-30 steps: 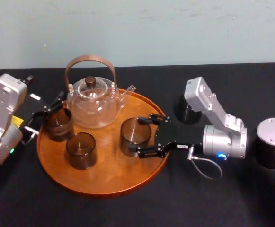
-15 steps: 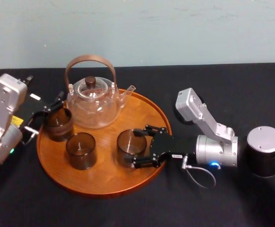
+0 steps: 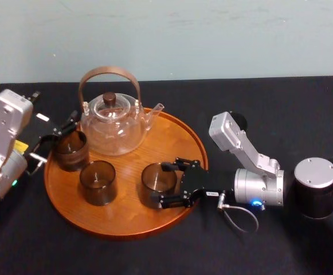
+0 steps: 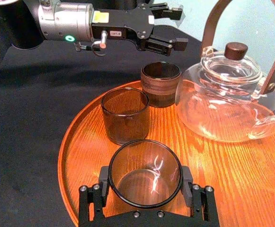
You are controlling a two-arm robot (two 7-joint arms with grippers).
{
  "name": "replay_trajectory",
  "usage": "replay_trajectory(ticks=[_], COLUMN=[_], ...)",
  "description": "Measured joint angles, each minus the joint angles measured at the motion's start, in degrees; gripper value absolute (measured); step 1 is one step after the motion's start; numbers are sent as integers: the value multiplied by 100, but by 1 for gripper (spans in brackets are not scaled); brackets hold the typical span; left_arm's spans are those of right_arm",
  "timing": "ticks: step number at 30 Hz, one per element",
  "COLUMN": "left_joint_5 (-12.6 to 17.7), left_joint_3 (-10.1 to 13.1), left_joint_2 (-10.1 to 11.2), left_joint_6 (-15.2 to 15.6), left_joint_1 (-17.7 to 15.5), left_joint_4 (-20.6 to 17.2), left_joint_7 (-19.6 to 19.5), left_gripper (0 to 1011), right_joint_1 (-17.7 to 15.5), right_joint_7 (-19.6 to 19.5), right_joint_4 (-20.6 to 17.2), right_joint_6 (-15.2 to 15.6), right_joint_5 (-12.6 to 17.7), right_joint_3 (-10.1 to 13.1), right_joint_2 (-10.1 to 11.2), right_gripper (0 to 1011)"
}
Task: Pick up the glass from the table and place it on the tray.
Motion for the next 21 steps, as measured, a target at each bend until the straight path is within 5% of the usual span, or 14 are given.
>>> replay_trajectory(ticks=[17, 21], left_joint_5=[0, 0], left_joint_3=[0, 0], left_joint_2=[0, 0], left_joint_6=[0, 0], left_joint_1=[0, 0], left_joint_4=[0, 0], left_joint_7=[0, 0], left_gripper=[1001, 1001], right_joint_1=[-7, -7], right_joint_7=[-42, -41], right_joint_4=[22, 21], right_joint_6=[31, 32], right_joint_5=[-12, -23], right_joint_3=[-13, -12], right_joint_2=[-7, -7], right_gripper=[903, 989])
